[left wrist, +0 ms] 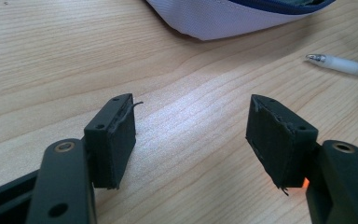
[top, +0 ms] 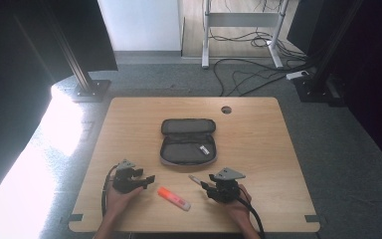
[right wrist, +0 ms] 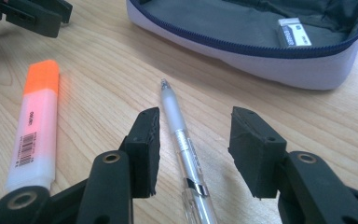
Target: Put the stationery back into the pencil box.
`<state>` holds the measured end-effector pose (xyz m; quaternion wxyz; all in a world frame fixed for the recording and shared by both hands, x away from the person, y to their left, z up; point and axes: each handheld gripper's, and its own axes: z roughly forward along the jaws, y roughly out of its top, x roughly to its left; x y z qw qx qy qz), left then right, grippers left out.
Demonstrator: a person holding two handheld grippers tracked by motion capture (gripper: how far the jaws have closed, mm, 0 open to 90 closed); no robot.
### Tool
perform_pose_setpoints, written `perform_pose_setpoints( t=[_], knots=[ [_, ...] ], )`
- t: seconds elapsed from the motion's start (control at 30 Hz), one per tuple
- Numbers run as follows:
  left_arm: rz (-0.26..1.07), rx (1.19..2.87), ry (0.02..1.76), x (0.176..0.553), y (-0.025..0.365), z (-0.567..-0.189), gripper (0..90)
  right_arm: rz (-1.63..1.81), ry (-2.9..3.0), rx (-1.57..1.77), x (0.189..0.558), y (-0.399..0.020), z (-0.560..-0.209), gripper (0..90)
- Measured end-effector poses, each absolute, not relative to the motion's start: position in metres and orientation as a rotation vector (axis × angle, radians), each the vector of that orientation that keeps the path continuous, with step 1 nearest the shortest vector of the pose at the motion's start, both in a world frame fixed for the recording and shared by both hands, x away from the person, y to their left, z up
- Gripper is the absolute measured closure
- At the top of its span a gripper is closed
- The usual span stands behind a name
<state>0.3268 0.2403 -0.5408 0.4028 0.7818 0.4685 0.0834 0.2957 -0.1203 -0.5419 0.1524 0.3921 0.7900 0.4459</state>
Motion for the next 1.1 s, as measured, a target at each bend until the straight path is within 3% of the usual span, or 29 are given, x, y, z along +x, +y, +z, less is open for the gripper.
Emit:
perform_pose_setpoints(
  t=[1.1],
  knots=[
    [0.212, 1.970, 1.185, 0.3268, 0.2417, -0.5407, 33.6, 1.197, 2.342, 1.091, 0.2970, -0.1100, -0.5524, 65.6]
  ],
)
